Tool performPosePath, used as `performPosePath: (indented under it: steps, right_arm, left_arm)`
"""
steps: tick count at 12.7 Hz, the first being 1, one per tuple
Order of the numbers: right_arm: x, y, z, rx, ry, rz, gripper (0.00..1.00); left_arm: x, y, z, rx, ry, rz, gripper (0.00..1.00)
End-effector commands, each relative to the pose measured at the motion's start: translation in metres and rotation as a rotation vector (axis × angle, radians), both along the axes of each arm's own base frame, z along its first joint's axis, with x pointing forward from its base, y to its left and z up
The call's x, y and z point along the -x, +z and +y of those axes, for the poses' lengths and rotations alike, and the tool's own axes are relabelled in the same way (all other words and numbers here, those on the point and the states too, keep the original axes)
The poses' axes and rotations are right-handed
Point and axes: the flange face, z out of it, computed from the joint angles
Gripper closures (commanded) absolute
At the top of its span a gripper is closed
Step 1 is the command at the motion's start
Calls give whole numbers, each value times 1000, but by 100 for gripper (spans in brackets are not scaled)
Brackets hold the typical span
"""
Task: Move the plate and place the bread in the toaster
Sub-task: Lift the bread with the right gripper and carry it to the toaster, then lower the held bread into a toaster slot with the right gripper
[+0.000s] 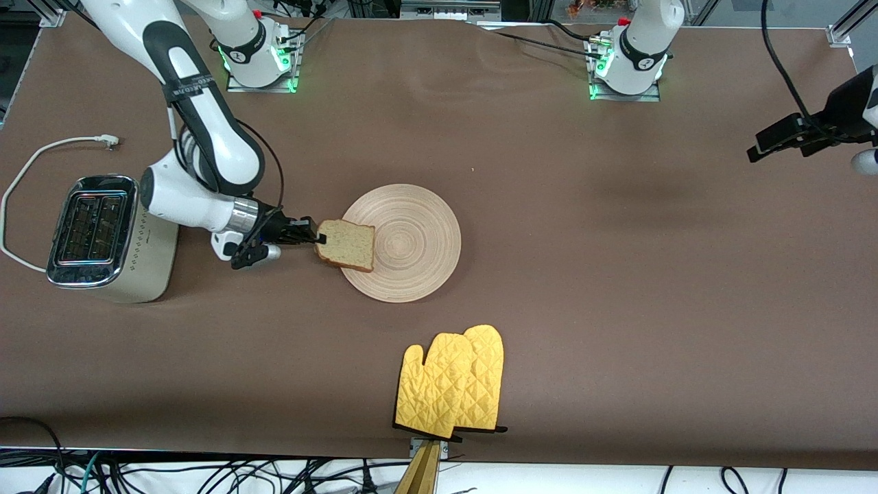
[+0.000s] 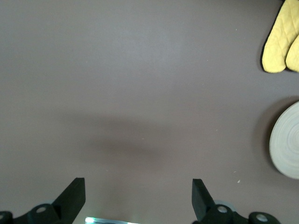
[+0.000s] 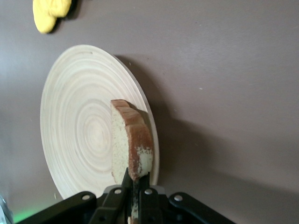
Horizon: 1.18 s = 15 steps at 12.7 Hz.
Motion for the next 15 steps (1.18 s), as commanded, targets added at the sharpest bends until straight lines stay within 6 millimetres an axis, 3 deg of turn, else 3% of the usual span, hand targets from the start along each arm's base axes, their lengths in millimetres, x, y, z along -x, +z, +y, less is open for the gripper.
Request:
performPosePath:
  steps: [1, 4, 7, 9, 11, 12, 15]
  right_arm:
    - [-22, 47, -33, 87, 100, 40, 100]
    - [-41, 99, -84, 190, 205, 117, 100]
    - [-44, 154, -155, 371, 205, 179, 100]
    - [-40, 189, -185, 476, 221, 231, 100]
    - [-45, 244, -198, 639, 172, 242, 100]
    - [-46, 263, -204, 723, 144, 240, 100]
    - [-50, 275, -243, 837, 22, 206, 100]
  left_arm:
    - [-7, 9, -13, -46, 60, 9, 0]
    - [-15, 11, -17, -50, 33, 1, 0]
    - [-15, 11, -23, -93, -171, -15, 0]
    - [-15, 12, -25, -109, -209, -21, 0]
    - [-16, 13, -26, -110, -225, -23, 0]
    - [-19, 16, -25, -110, -223, -31, 0]
    - [-30, 11, -11, -96, -197, -26, 0]
